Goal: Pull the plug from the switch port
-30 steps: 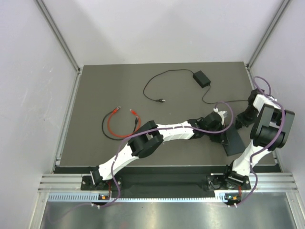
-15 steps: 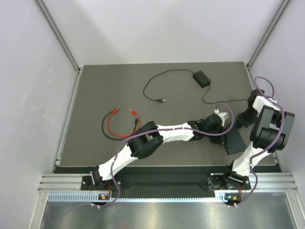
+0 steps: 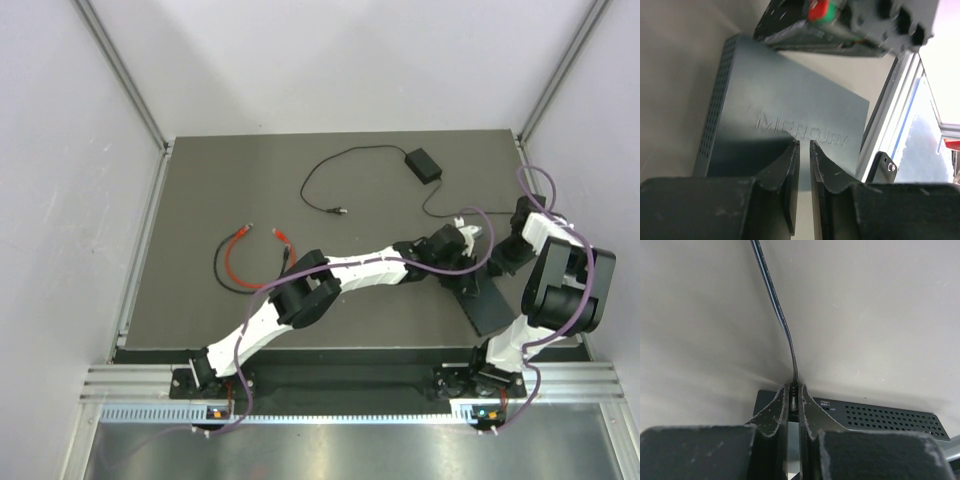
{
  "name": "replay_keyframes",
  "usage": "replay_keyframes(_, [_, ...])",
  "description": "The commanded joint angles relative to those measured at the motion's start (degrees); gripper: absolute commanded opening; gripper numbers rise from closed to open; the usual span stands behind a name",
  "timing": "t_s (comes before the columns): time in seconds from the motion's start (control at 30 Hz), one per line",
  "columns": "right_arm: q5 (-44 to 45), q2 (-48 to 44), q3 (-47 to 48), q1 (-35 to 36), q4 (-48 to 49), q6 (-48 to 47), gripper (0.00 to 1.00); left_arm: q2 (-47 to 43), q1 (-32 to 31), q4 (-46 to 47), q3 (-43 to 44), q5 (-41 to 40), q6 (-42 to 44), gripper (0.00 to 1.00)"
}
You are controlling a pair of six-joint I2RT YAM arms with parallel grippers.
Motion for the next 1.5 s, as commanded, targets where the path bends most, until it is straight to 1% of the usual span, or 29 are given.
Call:
replay_keyframes(0.0, [-2.55,-2.83,-1.15,1.23,-0.83,-2.05,0.0,2.73,-0.53,-3.58,2.11,-0.45,2.02,0.2])
replay_keyframes(0.17, [-2.99,-1.87,-1.25,1.23,1.01,-2.49,0.0,4.4,-0.61,-5.07,3.96,-0.98,0.97,0.22])
replay_keyframes(0.27, [-2.73,-0.64,-0.11,1.23,1.19,-2.75,0.0,6.69,-0.26,-11.02,5.89,-2.74,-1.84,0.19])
replay_keyframes(0.3, [-2.29,0.06,0.68,1.23,1.28,-2.67,0.0,7.39,-0.18,-12.71,5.89,-3.0,-2.55,0.17])
replay_keyframes(0.33, [-1.51,0.33,1.03,1.23,1.45,-2.58,0.0,7.48,-0.18,-14.55,5.98,-5.09,-2.99,0.1])
replay_keyframes(0.37, [-0.98,0.6,1.3,1.23,1.71,-1.97,0.0,7.31,-0.35,-19.09,5.9,-7.81,-3.6,0.0])
replay_keyframes(0.43, [1.3,0.6,1.92,1.23,2.68,-0.91,0.0,5.82,-0.88,-20.1,3.27,-11.77,-4.22,0.0])
replay_keyframes(0.47, [1.84,0.6,1.83,1.23,3.29,0.48,0.0,5.47,-0.97,-20.02,2.3,-11.88,-5.88,0.0])
replay_keyframes(0.57, [3.86,0.16,1.3,1.23,5.14,4.26,0.0,5.81,-1.49,-20.63,1.68,-11.96,-6.86,0.0])
replay_keyframes(0.67, [4.82,-0.19,0.6,1.23,6.55,6.81,0.0,6.69,-1.67,-21.68,1.59,-11.97,-8.09,0.0])
replay_keyframes(0.8, [7.11,-0.89,0.34,1.14,7.34,8.93,0.0,7.13,-1.58,-20.55,-1.21,-11.01,-9.85,0.0])
replay_keyframes(0.9, [4.4,0.15,0.16,-0.52,8.31,10.87,0.0,7.48,-1.49,-20.11,-1.75,-9.95,-10.82,0.0])
replay_keyframes(0.93, [2.65,0.68,0.51,-0.96,8.48,10.52,0.0,7.4,-1.49,-20.11,-1.93,-10.29,-10.56,0.0])
replay_keyframes(1.07, [1.84,4.19,6.99,-0.96,7.78,5.53,0.0,7.39,-1.58,-20.28,-1.49,-10.39,-10.38,0.0])
replay_keyframes(1.1, [1.84,5.86,8.15,-1.05,6.3,4.81,0.0,7.66,-1.49,-20.45,-1.14,-10.39,-10.38,0.0])
replay_keyframes(1.13, [0.45,6.74,9.11,-1.66,6.64,3.85,0.0,8.01,-1.58,-20.8,-0.96,-10.04,-10.38,0.0])
replay_keyframes(1.23, [-4.47,7.63,10.0,-2.81,7.69,3.05,0.0,8.27,-1.58,-20.98,-0.78,-10.03,-10.2,0.0])
replay_keyframes(1.33, [-7.12,8.24,10.09,-3.42,8.39,2.7,0.0,8.45,-1.58,-20.98,-0.52,-9.86,-10.29,0.0])
replay_keyframes(1.43, [-5.54,8.33,10.53,-3.51,7.61,2.17,0.0,8.71,-1.58,-21.07,-0.26,-9.68,-10.2,0.0])
replay_keyframes(1.47, [-3.8,7.99,10.62,-3.43,7.08,1.99,0.0,8.89,-1.58,-21.16,-0.17,-9.42,-10.2,0.0])
